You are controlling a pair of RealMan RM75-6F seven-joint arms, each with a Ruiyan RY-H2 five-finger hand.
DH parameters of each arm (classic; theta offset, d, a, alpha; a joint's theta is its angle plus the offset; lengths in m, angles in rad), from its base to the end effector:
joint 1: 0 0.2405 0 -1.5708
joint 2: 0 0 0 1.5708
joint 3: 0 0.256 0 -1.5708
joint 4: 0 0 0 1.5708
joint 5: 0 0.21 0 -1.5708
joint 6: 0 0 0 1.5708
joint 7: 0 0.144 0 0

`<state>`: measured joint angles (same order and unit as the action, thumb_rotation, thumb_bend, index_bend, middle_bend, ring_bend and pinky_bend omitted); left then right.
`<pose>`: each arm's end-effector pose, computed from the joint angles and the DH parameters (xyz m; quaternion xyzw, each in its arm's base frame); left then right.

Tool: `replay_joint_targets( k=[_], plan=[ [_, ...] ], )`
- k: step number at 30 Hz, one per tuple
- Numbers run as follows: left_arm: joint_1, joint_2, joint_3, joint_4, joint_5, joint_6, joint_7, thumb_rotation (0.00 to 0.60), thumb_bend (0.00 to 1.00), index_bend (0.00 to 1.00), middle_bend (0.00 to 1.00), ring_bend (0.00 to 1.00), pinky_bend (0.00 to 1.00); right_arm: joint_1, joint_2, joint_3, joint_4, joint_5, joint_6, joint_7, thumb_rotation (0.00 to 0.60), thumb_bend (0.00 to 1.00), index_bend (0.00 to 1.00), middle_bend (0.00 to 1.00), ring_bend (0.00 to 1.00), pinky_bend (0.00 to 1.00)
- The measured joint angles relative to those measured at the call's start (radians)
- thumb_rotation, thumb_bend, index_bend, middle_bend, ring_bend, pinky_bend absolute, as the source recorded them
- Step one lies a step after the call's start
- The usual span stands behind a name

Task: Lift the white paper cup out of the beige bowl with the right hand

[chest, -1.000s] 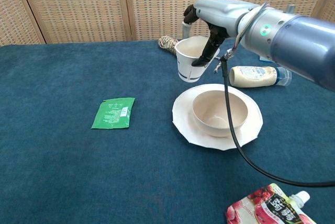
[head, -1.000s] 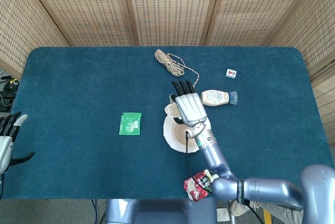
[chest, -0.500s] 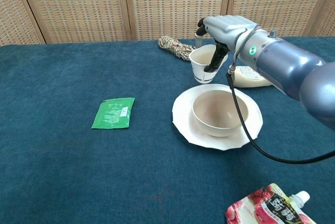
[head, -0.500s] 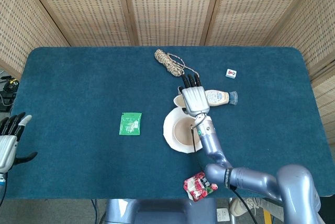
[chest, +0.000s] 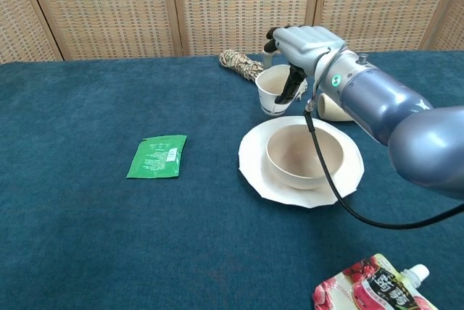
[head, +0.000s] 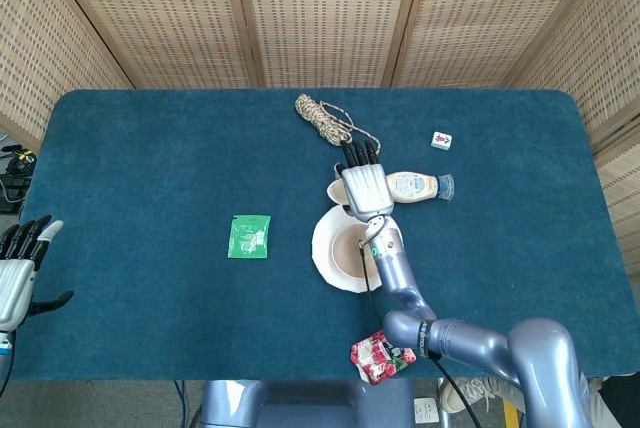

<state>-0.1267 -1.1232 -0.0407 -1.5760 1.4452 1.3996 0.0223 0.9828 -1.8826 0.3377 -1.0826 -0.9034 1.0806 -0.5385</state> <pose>-0.3229 0.1926 0.1523 -0.6113 -0.3986 -0.3492 0.5878 -0.0770 -0.4097 -0.0550 0.6794 -0.3296 0.4012 0.5184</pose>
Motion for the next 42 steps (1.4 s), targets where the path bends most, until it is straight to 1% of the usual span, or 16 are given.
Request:
replay_joint_targets(
  k=[4,9,15,18,24,27,30,33,35,36,37,39,40,42],
  plan=[
    [-0.001,0.002,0.002,-0.002,0.003,-0.001,-0.004,0.600,0.00,0.00,0.00,0.00,0.00,0.005,-0.024,0.002,0.030,-0.010,-0.012,0.003,0.600,0.27,0.45,0.12,0.00,0.07],
    [-0.002,0.003,0.004,-0.003,0.006,-0.003,-0.003,0.600,0.00,0.00,0.00,0.00,0.00,0.006,-0.034,0.006,0.036,-0.009,-0.025,-0.012,0.600,0.23,0.34,0.07,0.00,0.07],
    [-0.004,0.002,0.005,-0.002,0.002,-0.008,0.000,0.600,0.00,0.00,0.00,0.00,0.00,0.001,-0.017,0.017,-0.005,-0.014,-0.016,-0.027,0.600,0.20,0.25,0.03,0.00,0.06],
    [-0.004,0.002,0.005,-0.003,0.002,-0.010,0.002,0.600,0.00,0.00,0.00,0.00,0.00,-0.003,-0.001,0.021,-0.039,-0.017,-0.004,-0.043,0.600,0.20,0.23,0.02,0.00,0.06],
    [-0.004,0.003,0.004,-0.003,0.001,-0.009,0.000,0.600,0.00,0.00,0.00,0.00,0.00,-0.025,0.059,0.025,-0.148,-0.036,0.043,-0.073,0.600,0.20,0.22,0.01,0.00,0.06],
    [-0.004,0.004,0.004,-0.003,0.000,-0.009,-0.002,0.600,0.00,0.00,0.00,0.00,0.00,-0.048,0.101,0.025,-0.228,-0.045,0.076,-0.082,0.600,0.20,0.21,0.00,0.00,0.06],
    [-0.002,0.006,0.003,-0.004,0.001,-0.001,-0.008,0.600,0.00,0.00,0.00,0.00,0.00,-0.093,0.164,0.016,-0.343,-0.061,0.121,-0.084,0.600,0.20,0.21,0.00,0.00,0.05],
    [0.000,0.005,0.001,-0.001,0.001,0.003,-0.009,0.600,0.00,0.00,0.00,0.00,0.00,-0.158,0.257,-0.018,-0.480,-0.099,0.169,-0.081,0.600,0.20,0.20,0.00,0.00,0.04],
    [-0.001,0.001,0.001,0.002,-0.004,0.001,-0.002,0.600,0.00,0.00,0.00,0.00,0.00,-0.221,0.336,-0.065,-0.567,-0.157,0.216,-0.061,0.600,0.20,0.18,0.00,0.00,0.02],
    [-0.001,0.000,0.000,0.002,-0.006,0.000,0.001,0.600,0.00,0.00,0.00,0.00,0.00,-0.252,0.370,-0.091,-0.594,-0.189,0.240,-0.046,0.600,0.20,0.17,0.00,0.00,0.02],
    [-0.001,-0.003,0.000,0.003,-0.008,-0.001,0.006,0.600,0.00,0.00,0.00,0.00,0.00,-0.295,0.411,-0.130,-0.620,-0.238,0.271,-0.022,0.600,0.20,0.16,0.00,0.00,0.01],
    [-0.001,-0.007,0.000,0.006,-0.009,0.000,0.012,0.600,0.00,0.00,0.00,0.00,0.00,-0.363,0.465,-0.194,-0.645,-0.313,0.319,0.019,0.600,0.20,0.15,0.00,0.00,0.00],
    [-0.001,-0.009,0.000,0.007,-0.008,0.000,0.015,0.600,0.00,0.00,0.00,0.00,0.00,-0.408,0.495,-0.238,-0.657,-0.359,0.352,0.048,0.600,0.20,0.14,0.00,0.00,0.00],
    [-0.001,-0.012,0.001,0.008,-0.007,0.001,0.021,0.600,0.00,0.00,0.00,0.00,0.00,-0.469,0.528,-0.294,-0.667,-0.416,0.400,0.095,0.600,0.20,0.14,0.00,0.00,0.00]
  ],
)
